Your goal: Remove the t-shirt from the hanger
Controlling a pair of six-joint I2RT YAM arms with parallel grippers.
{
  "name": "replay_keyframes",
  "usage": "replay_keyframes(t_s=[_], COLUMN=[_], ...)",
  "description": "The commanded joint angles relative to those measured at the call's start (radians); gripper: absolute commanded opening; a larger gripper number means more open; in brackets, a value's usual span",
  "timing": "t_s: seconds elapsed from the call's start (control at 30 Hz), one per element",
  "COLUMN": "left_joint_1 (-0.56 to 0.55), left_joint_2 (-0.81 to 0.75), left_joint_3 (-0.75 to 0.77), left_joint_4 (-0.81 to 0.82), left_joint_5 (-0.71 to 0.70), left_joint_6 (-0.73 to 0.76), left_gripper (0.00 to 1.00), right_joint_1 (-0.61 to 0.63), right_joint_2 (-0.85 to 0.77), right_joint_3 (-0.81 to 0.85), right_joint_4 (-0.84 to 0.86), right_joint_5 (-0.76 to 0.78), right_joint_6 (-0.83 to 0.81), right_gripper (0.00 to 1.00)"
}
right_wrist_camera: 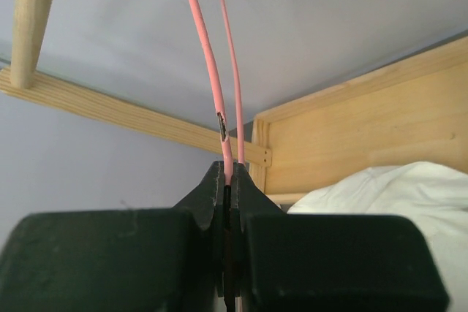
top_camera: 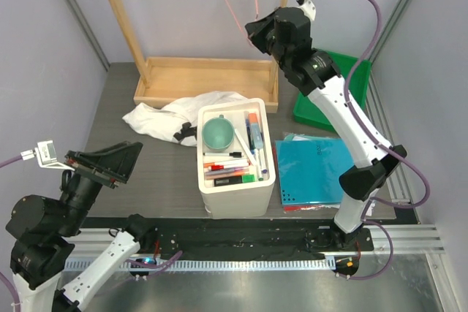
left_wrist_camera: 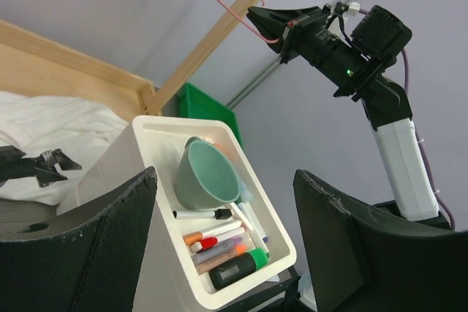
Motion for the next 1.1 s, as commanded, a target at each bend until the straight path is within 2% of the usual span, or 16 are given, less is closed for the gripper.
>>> replay_keyframes(t_s=[0.0,0.27,0.37,0.4,0.57,0.63,0.67,0.7,0.83,0.87,1.0,1.07], left_joint_1=[-0.002,-0.002,-0.002,-0.002,-0.002,-0.004,-0.002,-0.002,-0.004,-0.002,-0.002,-0.002], left_joint_2=[-0.008,-0.031,-0.01,-0.002,0.057,0.061,0.059,0.059,0.071,0.074,0.143,0.232], left_joint_3=[0.028,0.004,-0.003,-0.003,0.007,-0.015,-0.051,-0.071,-0.2,-0.228,-0.354,-0.36], left_joint_4=[-0.053,-0.07,-0.081,-0.09,-0.191,-0.187,-0.159,-0.135,-0.007,0.026,0.139,0.162], left_joint_5=[-0.001,-0.012,0.003,0.005,-0.016,-0.029,-0.035,-0.047,-0.082,-0.092,-0.174,-0.262], left_joint_6=[-0.008,-0.038,-0.057,-0.063,-0.129,-0.147,-0.158,-0.173,-0.216,-0.222,-0.264,-0.311], left_gripper=[0.75,0.75,0.75,0.75,0.75,0.75,0.76,0.76,0.76,0.76,0.77,0.79], right_joint_1=[0.011,0.042,0.042,0.042,0.041,0.042,0.042,0.042,0.042,0.042,0.039,0.038], right_joint_2=[0.015,-0.037,-0.034,-0.031,-0.034,-0.06,-0.07,-0.086,-0.162,-0.217,-0.351,-0.376], right_joint_3=[0.005,-0.137,-0.138,-0.125,-0.059,-0.051,-0.058,-0.066,-0.144,-0.23,-0.48,-0.573], right_joint_4=[0.035,0.081,0.063,0.051,-0.074,-0.129,-0.144,-0.158,-0.22,-0.21,-0.097,-0.033], right_joint_5=[-0.11,-0.085,-0.094,-0.097,-0.082,-0.059,-0.03,-0.019,0.033,0.047,0.093,0.077], right_joint_6=[0.128,0.12,0.059,0.022,-0.127,-0.215,-0.245,-0.272,-0.444,-0.472,-0.564,-0.579], right_gripper=[0.01,0.01,0.24,0.38,0.81,0.84,0.94,0.99,0.99,0.99,0.99,0.99])
